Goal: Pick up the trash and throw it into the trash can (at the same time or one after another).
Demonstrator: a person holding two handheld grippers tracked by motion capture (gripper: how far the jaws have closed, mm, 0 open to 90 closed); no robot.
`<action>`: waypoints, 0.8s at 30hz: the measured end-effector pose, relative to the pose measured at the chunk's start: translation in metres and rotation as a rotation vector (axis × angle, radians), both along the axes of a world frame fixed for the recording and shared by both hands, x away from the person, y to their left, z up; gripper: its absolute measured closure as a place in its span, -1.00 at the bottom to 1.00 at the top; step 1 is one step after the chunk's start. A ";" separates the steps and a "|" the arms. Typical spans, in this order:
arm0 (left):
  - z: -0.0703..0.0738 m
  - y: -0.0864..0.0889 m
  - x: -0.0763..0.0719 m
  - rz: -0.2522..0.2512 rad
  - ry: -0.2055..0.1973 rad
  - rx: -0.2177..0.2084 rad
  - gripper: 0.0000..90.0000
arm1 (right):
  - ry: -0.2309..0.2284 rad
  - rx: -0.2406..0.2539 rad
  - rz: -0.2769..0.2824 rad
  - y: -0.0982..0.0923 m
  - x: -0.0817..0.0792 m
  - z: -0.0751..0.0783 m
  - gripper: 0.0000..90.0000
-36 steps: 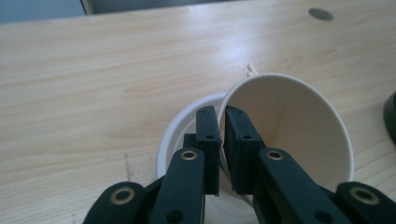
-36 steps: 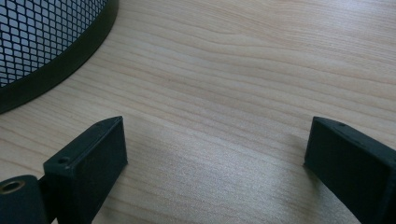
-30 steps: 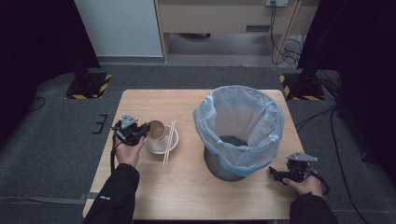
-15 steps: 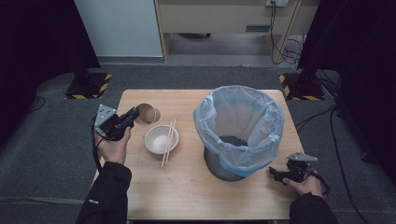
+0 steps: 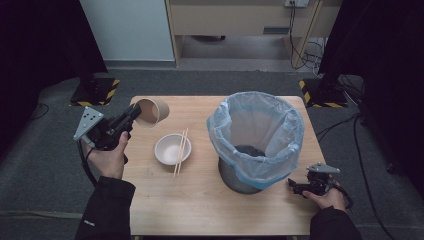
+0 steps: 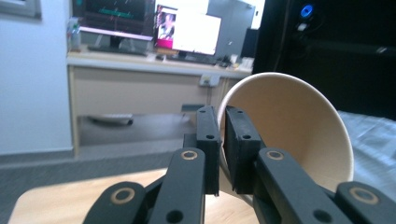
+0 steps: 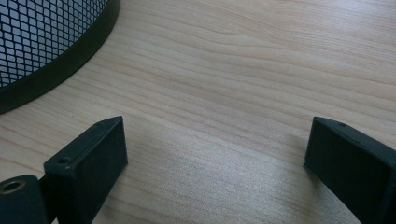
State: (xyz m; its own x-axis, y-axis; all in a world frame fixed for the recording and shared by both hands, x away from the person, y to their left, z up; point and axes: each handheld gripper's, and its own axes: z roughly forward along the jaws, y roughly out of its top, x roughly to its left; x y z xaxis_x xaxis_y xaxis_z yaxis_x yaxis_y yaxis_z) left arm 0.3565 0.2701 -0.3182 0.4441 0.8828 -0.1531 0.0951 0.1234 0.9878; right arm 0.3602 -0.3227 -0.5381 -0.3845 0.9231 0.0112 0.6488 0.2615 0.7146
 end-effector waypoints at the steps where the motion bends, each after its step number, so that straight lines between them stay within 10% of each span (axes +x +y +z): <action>1: 0.008 -0.002 -0.006 -0.013 -0.030 -0.013 0.87 | 0.001 0.000 -0.001 0.000 0.000 0.000 -0.87; 24: 0.073 -0.049 -0.019 -0.114 -0.196 -0.029 0.87 | -0.004 -0.003 -0.003 0.001 0.000 0.000 -0.87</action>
